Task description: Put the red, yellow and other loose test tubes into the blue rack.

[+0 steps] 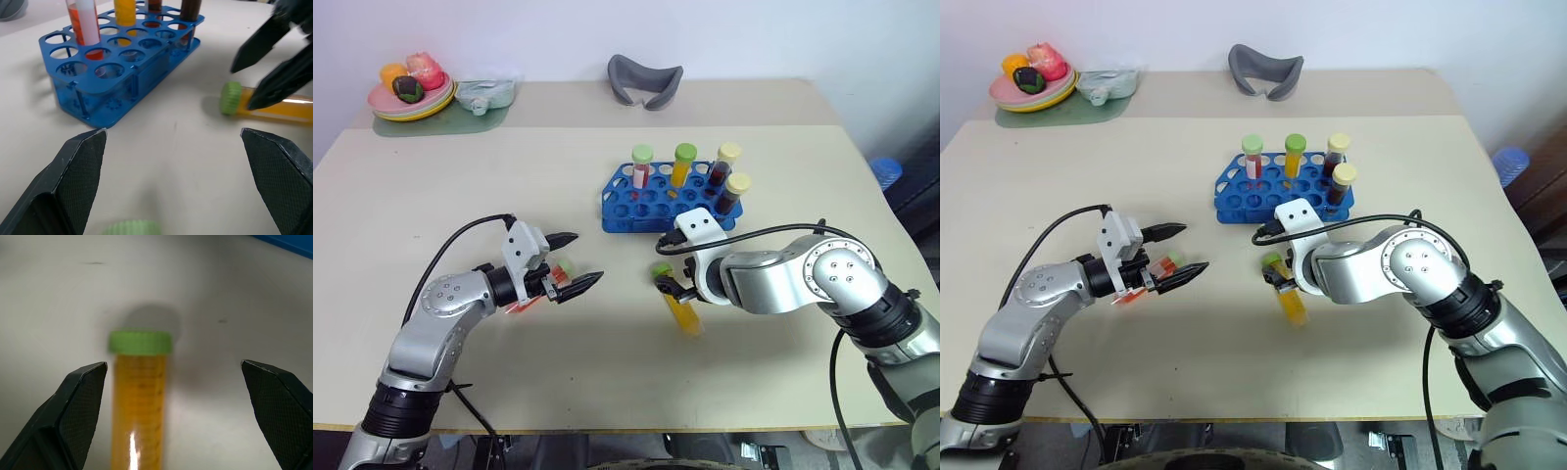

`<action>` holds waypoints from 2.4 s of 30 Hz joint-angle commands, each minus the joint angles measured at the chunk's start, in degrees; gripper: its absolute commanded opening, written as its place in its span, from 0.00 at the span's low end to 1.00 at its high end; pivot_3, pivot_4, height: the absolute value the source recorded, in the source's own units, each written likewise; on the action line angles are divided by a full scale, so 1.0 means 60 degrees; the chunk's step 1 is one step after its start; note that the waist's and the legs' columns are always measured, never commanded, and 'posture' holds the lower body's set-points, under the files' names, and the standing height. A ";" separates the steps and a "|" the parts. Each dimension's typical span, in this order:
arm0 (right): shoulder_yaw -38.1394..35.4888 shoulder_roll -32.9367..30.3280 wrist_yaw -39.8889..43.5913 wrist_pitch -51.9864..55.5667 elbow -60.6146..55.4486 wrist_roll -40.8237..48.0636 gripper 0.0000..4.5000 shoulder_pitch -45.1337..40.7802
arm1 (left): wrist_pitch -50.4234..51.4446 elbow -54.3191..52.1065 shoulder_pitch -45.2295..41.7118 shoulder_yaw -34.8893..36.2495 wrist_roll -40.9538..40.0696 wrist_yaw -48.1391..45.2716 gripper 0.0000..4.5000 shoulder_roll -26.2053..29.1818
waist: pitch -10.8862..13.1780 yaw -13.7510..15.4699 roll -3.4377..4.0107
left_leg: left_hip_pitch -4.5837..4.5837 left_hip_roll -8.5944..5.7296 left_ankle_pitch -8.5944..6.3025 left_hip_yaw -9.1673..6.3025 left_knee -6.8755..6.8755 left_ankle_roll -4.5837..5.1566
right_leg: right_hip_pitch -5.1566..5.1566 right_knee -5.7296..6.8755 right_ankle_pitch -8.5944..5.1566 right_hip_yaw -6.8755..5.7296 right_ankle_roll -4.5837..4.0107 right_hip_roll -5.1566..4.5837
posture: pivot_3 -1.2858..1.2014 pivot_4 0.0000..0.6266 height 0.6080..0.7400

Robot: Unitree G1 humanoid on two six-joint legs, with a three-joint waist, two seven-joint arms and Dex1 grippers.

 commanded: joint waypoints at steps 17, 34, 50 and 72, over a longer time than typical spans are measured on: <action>-0.0166 0.0312 -0.0063 0.0926 0.0465 0.0208 0.94 -0.0028 | -0.0015 -0.0405 0.0774 0.0005 -0.0286 -0.1249 1.00 0.0598 | -0.0003 0.0003 0.0003 | 0.0000 0.0000 0.0000 0.0000 -0.0002 0.0001 | -0.0005 0.0003 0.0000 0.0000 -0.0001 0.0001 | 0.52 0.24 1.00; -0.0382 0.0293 0.0365 0.1067 0.0676 0.0208 0.31 -0.0284 | -0.1058 -0.0301 0.1347 -0.0280 0.0259 -0.1782 1.00 0.0652 | -0.0005 -0.0030 0.0005 | 0.0004 0.0007 -0.0001 0.0001 -0.0003 0.0002 | -0.0004 0.0004 0.0000 0.0002 -0.0004 0.0007 | 0.52 0.24 1.00; -0.2487 0.0724 0.7666 -0.4603 -0.2039 -0.9958 0.31 0.0697 | -0.1120 0.0161 0.0760 0.0218 0.0033 -0.0689 1.00 -0.0308 | -0.0005 0.0048 0.0004 | -0.0013 0.0001 0.0000 0.0003 -0.0011 0.0002 | -0.0018 -0.0014 0.0001 -0.0007 -0.0001 0.0000 | 0.52 0.24 1.00; -0.3569 0.5696 1.0290 -1.1672 0.3263 -1.6761 0.31 0.2949 | 0.0286 -0.0639 0.0015 0.0326 -0.0466 0.0198 1.00 -0.0518 | -0.0004 -0.0208 0.0007 | 0.0008 0.0001 0.0019 0.0007 -0.0017 -0.0024 | -0.0018 0.0026 0.0002 0.0003 -0.0002 0.0003 | 0.52 0.24 1.00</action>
